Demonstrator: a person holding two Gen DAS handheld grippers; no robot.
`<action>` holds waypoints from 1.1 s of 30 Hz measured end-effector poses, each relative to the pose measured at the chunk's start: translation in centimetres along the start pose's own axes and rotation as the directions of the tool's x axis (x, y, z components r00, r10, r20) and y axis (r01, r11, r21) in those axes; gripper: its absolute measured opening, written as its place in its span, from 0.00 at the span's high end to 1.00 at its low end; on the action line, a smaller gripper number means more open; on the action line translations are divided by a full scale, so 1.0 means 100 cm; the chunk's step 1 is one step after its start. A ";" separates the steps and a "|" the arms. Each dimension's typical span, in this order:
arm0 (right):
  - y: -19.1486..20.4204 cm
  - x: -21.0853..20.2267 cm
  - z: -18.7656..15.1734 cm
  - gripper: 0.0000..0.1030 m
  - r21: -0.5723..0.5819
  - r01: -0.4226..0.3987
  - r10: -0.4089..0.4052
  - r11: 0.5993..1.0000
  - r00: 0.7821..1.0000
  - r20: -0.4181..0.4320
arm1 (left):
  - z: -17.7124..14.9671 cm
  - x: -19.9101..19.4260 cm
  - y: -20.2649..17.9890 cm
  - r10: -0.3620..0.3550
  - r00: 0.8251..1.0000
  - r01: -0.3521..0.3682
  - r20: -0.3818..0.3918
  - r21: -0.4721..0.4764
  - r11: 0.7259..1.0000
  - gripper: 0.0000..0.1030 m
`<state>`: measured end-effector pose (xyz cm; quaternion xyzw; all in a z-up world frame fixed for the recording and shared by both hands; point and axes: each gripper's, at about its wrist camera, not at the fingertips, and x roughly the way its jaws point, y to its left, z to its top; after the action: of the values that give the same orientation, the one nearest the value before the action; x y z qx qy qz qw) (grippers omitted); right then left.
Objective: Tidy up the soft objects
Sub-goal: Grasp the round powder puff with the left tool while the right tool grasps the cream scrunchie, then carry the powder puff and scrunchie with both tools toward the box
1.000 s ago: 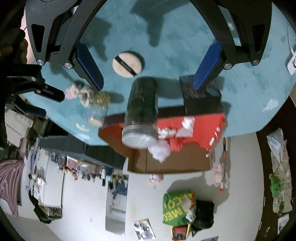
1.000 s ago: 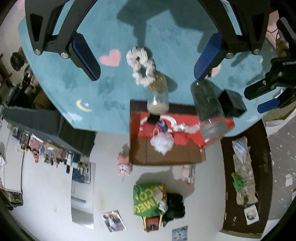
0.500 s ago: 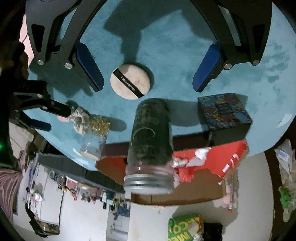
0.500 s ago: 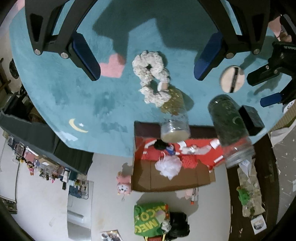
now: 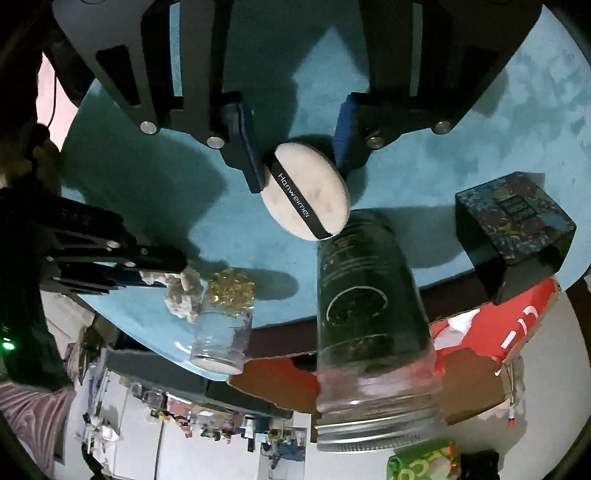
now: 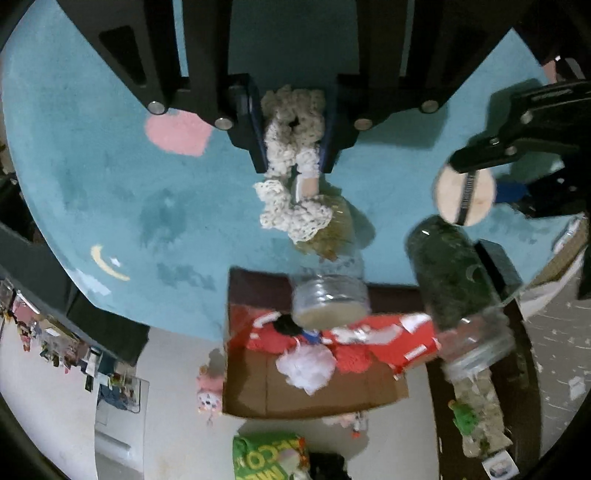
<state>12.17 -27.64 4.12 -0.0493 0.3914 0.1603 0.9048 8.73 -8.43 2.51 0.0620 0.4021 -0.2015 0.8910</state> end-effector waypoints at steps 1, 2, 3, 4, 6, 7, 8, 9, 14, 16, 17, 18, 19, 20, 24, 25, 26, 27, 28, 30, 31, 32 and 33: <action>0.003 -0.003 -0.001 0.72 0.002 -0.011 0.011 1.000 1.000 0.009 | 0.000 -0.001 0.000 -0.004 1.000 0.004 0.001 -0.001 1.000 0.75; 0.006 -0.005 -0.002 0.72 0.000 -0.013 0.013 1.000 1.000 0.017 | -0.001 -0.001 0.000 -0.004 1.000 0.004 0.003 0.000 1.000 0.78; 0.010 -0.008 -0.003 0.72 -0.002 -0.017 0.017 1.000 1.000 0.025 | -0.001 -0.003 0.000 -0.008 1.000 0.008 0.008 -0.001 1.000 0.81; 0.014 -0.012 -0.004 0.72 -0.003 -0.029 0.029 1.000 0.999 0.035 | -0.001 -0.004 0.001 -0.018 1.000 0.018 0.009 -0.010 1.000 0.85; 0.023 -0.017 -0.005 0.72 -0.008 -0.043 0.044 0.999 0.998 0.045 | -0.002 -0.007 0.004 -0.034 0.999 0.034 0.009 -0.015 0.999 0.86; 0.027 -0.019 -0.005 0.72 -0.014 -0.050 0.051 0.999 0.997 0.049 | -0.003 -0.009 0.005 -0.037 0.999 0.037 0.012 -0.015 0.999 0.86; 0.032 -0.022 -0.005 0.72 -0.019 -0.060 0.061 0.998 0.997 0.054 | -0.002 -0.010 0.006 -0.042 0.999 0.042 0.013 -0.015 0.999 0.87; 0.036 -0.024 -0.005 0.72 -0.024 -0.070 0.071 0.997 0.996 0.056 | -0.001 -0.011 0.006 -0.049 0.999 0.050 0.016 -0.016 0.999 0.88; 0.049 -0.025 -0.002 0.72 -0.038 -0.098 0.100 0.994 0.993 0.061 | -0.002 -0.017 0.011 -0.066 0.998 0.066 0.022 -0.014 0.998 0.89; 0.053 -0.024 -0.002 0.72 -0.037 -0.114 0.116 0.993 0.992 0.055 | -0.003 -0.020 0.014 -0.075 0.997 0.075 0.023 -0.018 0.997 0.89; 0.053 -0.023 -0.003 0.72 -0.037 -0.119 0.121 0.992 0.991 0.052 | -0.004 -0.021 0.016 -0.076 0.997 0.077 0.026 -0.020 0.997 0.89; 0.056 -0.023 -0.004 0.72 -0.038 -0.120 0.122 0.992 0.991 0.050 | -0.005 -0.024 0.017 -0.082 0.996 0.082 0.032 -0.021 0.996 0.88; 0.057 -0.023 -0.005 0.72 -0.043 -0.120 0.122 0.992 0.991 0.047 | -0.005 -0.026 0.018 -0.084 0.996 0.085 0.037 -0.023 0.996 0.88; 0.059 -0.023 -0.007 0.72 -0.046 -0.117 0.120 0.992 0.992 0.047 | -0.006 -0.028 0.020 -0.085 0.996 0.086 0.042 -0.026 0.996 0.88; 0.064 -0.021 -0.016 0.71 -0.073 -0.101 0.104 0.992 0.994 0.034 | -0.010 -0.035 0.025 -0.099 0.992 0.101 0.074 -0.026 0.995 0.85; 0.065 -0.019 -0.018 0.70 -0.073 -0.102 0.104 0.992 0.994 0.026 | -0.011 -0.034 0.026 -0.107 0.992 0.109 0.068 -0.025 0.994 0.81; 0.065 -0.017 -0.020 0.69 -0.074 -0.099 0.101 0.992 0.995 0.019 | -0.011 -0.032 0.026 -0.112 0.992 0.114 0.058 -0.023 0.993 0.74; 0.064 -0.015 -0.022 0.68 -0.074 -0.091 0.092 0.993 0.996 0.015 | -0.012 -0.030 0.025 -0.108 0.993 0.109 0.047 -0.022 0.994 0.69; 0.063 -0.015 -0.024 0.67 -0.072 -0.087 0.088 0.994 0.996 0.014 | -0.012 -0.028 0.025 -0.092 0.995 0.093 0.038 -0.016 0.996 0.49; 0.059 -0.014 -0.027 0.61 -0.062 -0.085 0.086 0.994 0.996 0.015 | -0.012 -0.026 0.024 -0.065 0.997 0.065 0.038 -0.005 0.998 0.31; 0.057 -0.015 -0.028 0.55 -0.057 -0.079 0.080 0.995 0.997 0.020 | -0.013 -0.027 0.024 -0.056 0.997 0.056 0.045 -0.005 0.998 0.31; 0.056 -0.015 -0.028 0.51 -0.054 -0.071 0.073 0.996 0.997 0.025 | -0.013 -0.029 0.025 -0.047 0.997 0.047 0.066 -0.004 0.999 0.31; 0.056 -0.016 -0.028 0.46 -0.054 -0.061 0.063 0.997 0.997 0.034 | -0.014 -0.032 0.024 -0.045 0.996 0.045 0.081 0.000 0.999 0.31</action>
<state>7.35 -23.41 3.54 -0.0581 0.3722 0.1995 0.9046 6.87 -4.92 3.82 0.0440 0.3673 -0.2236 0.9018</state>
